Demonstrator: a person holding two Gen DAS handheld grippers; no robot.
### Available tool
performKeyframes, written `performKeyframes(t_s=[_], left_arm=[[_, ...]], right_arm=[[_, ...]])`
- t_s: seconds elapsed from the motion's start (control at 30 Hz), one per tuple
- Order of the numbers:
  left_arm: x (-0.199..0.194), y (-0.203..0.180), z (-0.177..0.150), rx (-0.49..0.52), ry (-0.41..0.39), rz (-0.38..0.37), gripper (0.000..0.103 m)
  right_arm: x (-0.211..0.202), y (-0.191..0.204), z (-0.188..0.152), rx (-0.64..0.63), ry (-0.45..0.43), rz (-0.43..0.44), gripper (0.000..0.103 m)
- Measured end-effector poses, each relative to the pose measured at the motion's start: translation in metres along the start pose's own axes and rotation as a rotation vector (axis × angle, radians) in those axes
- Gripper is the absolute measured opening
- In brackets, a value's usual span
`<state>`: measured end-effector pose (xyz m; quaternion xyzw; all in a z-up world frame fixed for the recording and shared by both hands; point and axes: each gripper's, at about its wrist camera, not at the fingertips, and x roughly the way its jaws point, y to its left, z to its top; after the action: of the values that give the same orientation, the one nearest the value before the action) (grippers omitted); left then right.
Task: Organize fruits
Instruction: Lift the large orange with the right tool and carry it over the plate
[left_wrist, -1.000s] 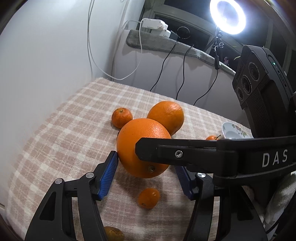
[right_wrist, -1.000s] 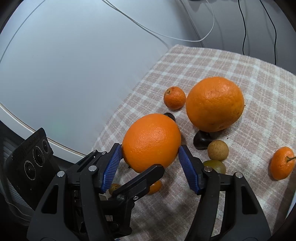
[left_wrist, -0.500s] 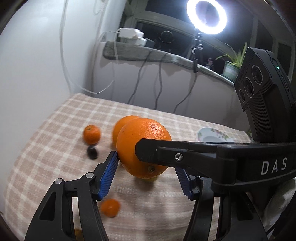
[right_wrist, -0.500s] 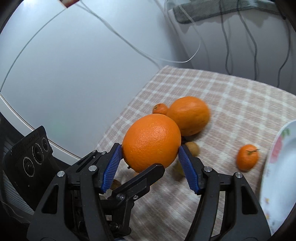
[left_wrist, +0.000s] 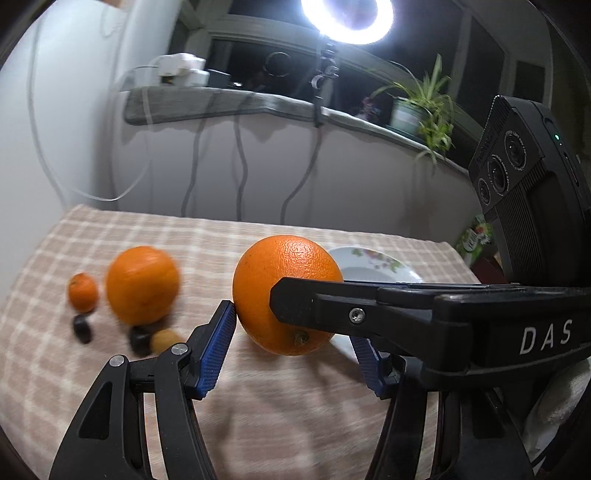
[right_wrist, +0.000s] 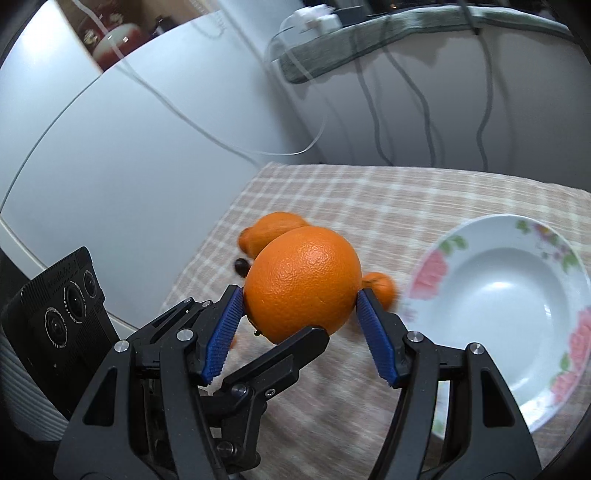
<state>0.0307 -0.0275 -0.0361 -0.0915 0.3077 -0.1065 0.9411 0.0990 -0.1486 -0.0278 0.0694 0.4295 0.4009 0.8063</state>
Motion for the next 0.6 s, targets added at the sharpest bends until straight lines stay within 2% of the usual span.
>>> performKeyframes(t_s=[0.27,0.6], left_arm=[[0.041,-0.034,0.010,0.046,0.056,-0.083,0.061],[0.079,-0.059,0.019,0.070,0.111,-0.128,0.061]], right_arm=[[-0.029,-0.047,-0.006,0.071,-0.036,-0.069,0.067],[-0.032,-0.091,0.002,0.132,-0.048,-0.119,0.067]])
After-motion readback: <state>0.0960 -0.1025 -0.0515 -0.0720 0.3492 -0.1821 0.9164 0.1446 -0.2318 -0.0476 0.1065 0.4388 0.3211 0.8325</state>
